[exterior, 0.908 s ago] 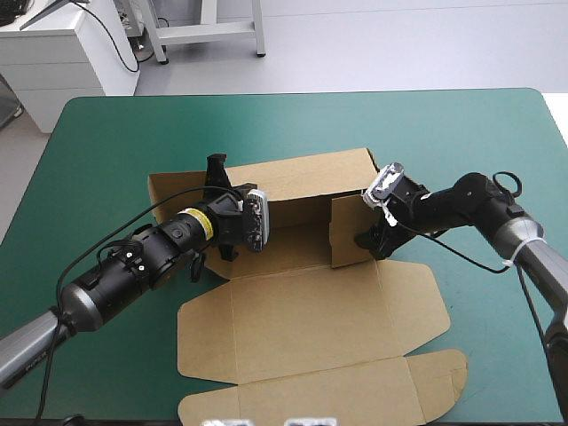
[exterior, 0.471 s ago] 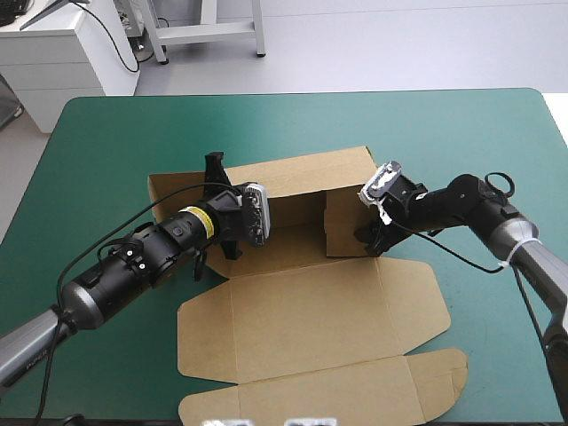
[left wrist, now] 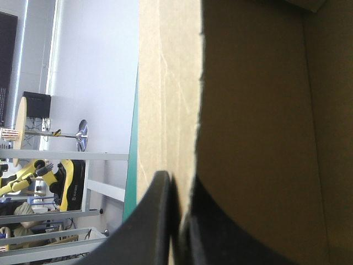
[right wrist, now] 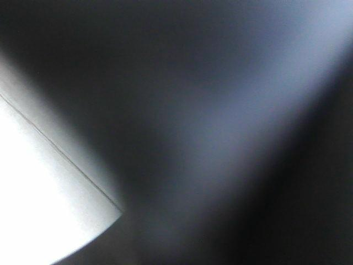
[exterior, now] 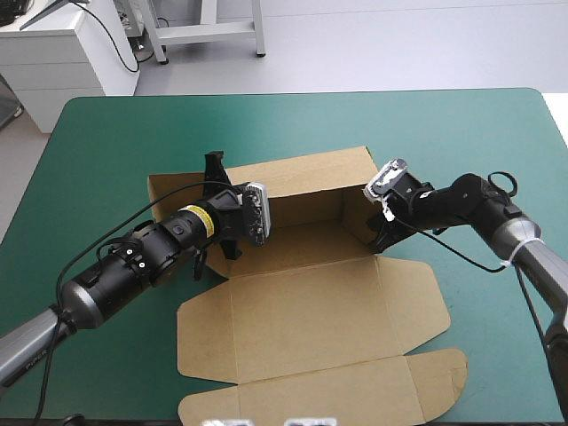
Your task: Fold the box
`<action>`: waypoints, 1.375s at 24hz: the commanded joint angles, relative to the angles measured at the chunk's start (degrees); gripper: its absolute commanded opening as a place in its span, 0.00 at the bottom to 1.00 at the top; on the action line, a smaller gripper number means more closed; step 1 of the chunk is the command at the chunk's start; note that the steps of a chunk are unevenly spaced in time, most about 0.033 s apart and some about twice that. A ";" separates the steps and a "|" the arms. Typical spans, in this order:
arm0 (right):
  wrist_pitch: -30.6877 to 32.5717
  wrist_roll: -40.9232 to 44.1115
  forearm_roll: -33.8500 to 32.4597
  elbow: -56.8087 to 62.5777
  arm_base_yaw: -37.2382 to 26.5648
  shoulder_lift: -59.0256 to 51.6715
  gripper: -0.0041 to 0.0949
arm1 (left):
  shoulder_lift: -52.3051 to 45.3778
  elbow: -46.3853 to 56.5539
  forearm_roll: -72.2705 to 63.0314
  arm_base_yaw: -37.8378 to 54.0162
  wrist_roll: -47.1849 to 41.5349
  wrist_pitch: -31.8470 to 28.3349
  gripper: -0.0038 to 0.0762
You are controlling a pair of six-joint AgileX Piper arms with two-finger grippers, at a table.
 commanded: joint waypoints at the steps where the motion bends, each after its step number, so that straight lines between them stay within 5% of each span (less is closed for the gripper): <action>1: 5.79 -1.77 3.53 -1.55 0.85 -1.74 0.02 | -0.16 -0.74 -2.99 -0.99 -1.53 2.57 0.04; 12: 5.84 -2.01 8.83 -1.55 0.85 -1.74 0.02 | -0.16 -0.74 -2.99 -1.24 -1.75 10.43 0.09; 14: 5.84 -1.58 8.83 -1.55 0.85 -1.74 0.02 | -0.27 -0.74 -2.99 -1.24 -1.77 12.11 0.26; 16: 5.73 0.22 8.83 -1.55 0.85 -1.74 0.02 | -1.14 -0.84 -3.11 -1.24 -3.95 11.78 0.65; 19: 5.73 0.63 8.83 -1.55 0.85 -1.74 0.02 | -2.45 -2.22 -3.11 -1.24 -8.51 12.07 0.83; 33: 2.43 3.59 8.71 -1.55 0.85 -1.74 0.02 | -13.48 -6.16 0.19 -17.07 -9.12 23.61 0.83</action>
